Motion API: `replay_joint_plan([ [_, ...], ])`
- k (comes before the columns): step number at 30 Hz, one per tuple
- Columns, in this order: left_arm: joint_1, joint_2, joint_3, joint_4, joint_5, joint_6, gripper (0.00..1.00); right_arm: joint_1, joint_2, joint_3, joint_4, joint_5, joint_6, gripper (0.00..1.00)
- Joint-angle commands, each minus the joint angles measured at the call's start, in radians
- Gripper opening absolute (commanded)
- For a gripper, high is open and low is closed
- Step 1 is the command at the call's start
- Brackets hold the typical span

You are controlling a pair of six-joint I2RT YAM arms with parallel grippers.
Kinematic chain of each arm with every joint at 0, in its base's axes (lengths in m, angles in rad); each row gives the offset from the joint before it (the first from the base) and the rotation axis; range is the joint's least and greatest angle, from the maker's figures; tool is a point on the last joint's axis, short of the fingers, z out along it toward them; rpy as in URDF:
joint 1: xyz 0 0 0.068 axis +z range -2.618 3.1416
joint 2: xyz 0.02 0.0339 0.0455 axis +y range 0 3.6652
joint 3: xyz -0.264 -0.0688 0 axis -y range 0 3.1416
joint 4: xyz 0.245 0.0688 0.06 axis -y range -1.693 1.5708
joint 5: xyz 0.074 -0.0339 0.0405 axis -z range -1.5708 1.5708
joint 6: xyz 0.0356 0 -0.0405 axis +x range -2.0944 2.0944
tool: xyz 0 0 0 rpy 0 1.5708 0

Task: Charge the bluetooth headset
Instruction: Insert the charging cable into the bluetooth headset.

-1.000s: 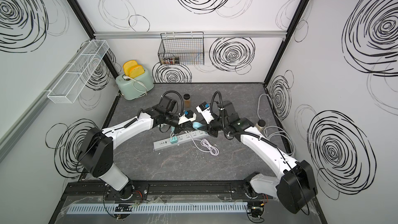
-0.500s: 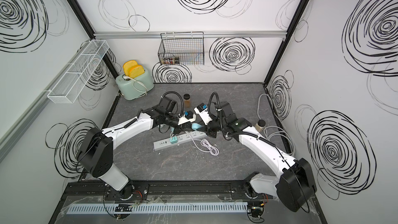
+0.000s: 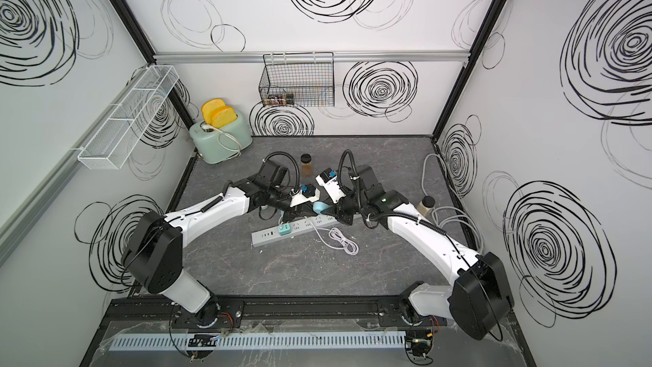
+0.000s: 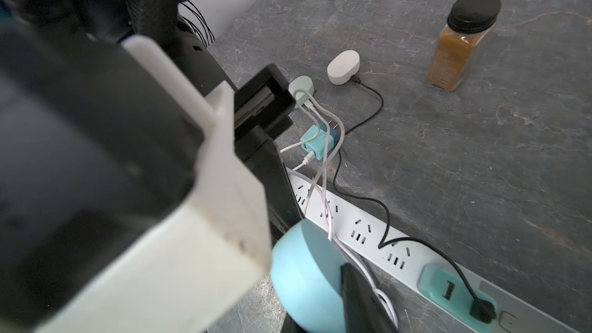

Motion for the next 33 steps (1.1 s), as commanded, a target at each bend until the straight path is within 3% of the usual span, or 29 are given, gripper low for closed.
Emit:
replay_joint_plan([
  [1, -0.018, -0.032, 0.040, 0.071, 0.101, 0.012, 0.00, 0.010, 0.007, -0.002, -0.048, -0.001, -0.032, 0.10],
  [12, 0.001, -0.137, -0.042, 0.209, 0.172, -0.022, 0.00, 0.036, 0.040, -0.028, -0.066, 0.007, -0.019, 0.09],
  [16, 0.022, -0.146, -0.042, 0.233, 0.206, -0.039, 0.00, 0.035, 0.039, -0.058, -0.038, 0.026, 0.045, 0.08],
  [22, 0.034, -0.145, -0.036, 0.257, 0.242, -0.042, 0.11, 0.035, 0.045, -0.076, -0.013, 0.029, 0.103, 0.08],
  [33, 0.039, -0.155, -0.044, 0.326, 0.263, -0.081, 0.08, 0.030, 0.036, -0.108, 0.015, -0.018, 0.159, 0.06],
])
